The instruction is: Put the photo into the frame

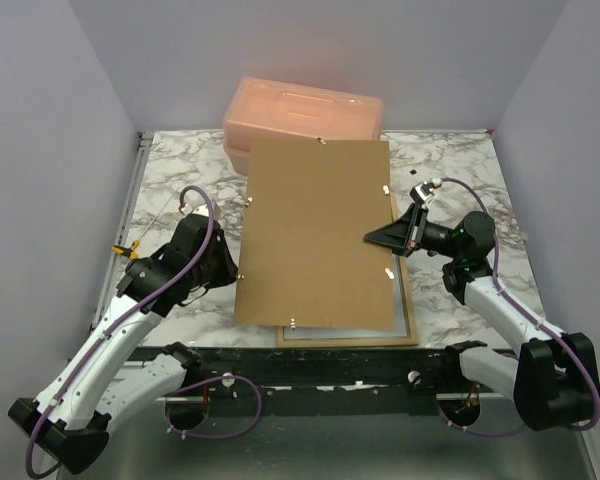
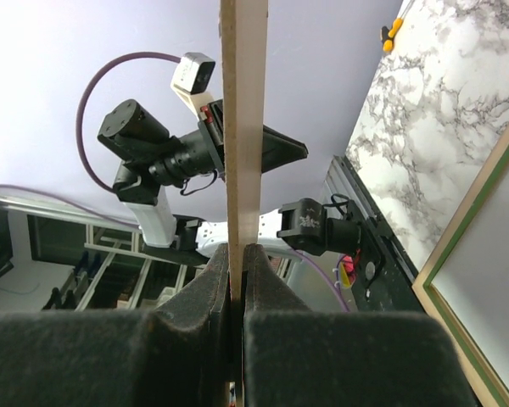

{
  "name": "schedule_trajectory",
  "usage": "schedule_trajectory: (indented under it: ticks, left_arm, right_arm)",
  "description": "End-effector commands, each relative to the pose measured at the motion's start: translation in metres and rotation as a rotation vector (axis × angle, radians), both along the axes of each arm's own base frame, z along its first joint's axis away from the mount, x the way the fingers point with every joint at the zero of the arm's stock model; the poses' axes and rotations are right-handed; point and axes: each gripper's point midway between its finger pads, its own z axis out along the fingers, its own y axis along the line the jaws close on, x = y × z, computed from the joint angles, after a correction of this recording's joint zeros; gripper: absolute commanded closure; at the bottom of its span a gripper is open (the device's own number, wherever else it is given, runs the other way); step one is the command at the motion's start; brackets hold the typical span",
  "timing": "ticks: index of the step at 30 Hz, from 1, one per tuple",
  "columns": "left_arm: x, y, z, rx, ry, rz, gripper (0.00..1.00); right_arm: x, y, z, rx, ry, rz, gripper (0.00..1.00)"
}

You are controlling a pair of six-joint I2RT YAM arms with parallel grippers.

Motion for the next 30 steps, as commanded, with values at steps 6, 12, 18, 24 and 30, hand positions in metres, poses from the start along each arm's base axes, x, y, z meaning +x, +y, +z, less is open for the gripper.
schedule_trajectory:
  ticks: [6, 12, 18, 24, 30]
  left_arm:
    - [0.021, -0.016, 0.027, 0.043, -0.079, -0.015, 0.89]
    - [0.026, -0.009, 0.029, 0.127, -0.09, 0.018, 0.9]
    - [0.033, -0.001, 0.036, 0.164, -0.134, 0.042, 0.91]
    - [0.043, -0.007, 0.048, 0.17, -0.158, 0.028, 0.93]
    - [0.041, -0.006, 0.049, 0.171, -0.156, 0.028, 0.93]
  right_arm:
    - [-0.003, 0.0, 0.007, -0.001, -0.06, -0.001, 1.0]
    - [-0.005, 0.0, 0.003, -0.012, -0.055, 0.009, 1.0]
    - [-0.007, 0.0, 0.001, -0.02, -0.055, 0.016, 1.0]
    - [-0.008, 0.0, 0.0, -0.021, -0.052, 0.013, 1.0]
    - [-0.006, -0.001, -0.004, -0.021, -0.042, 0.001, 1.0]
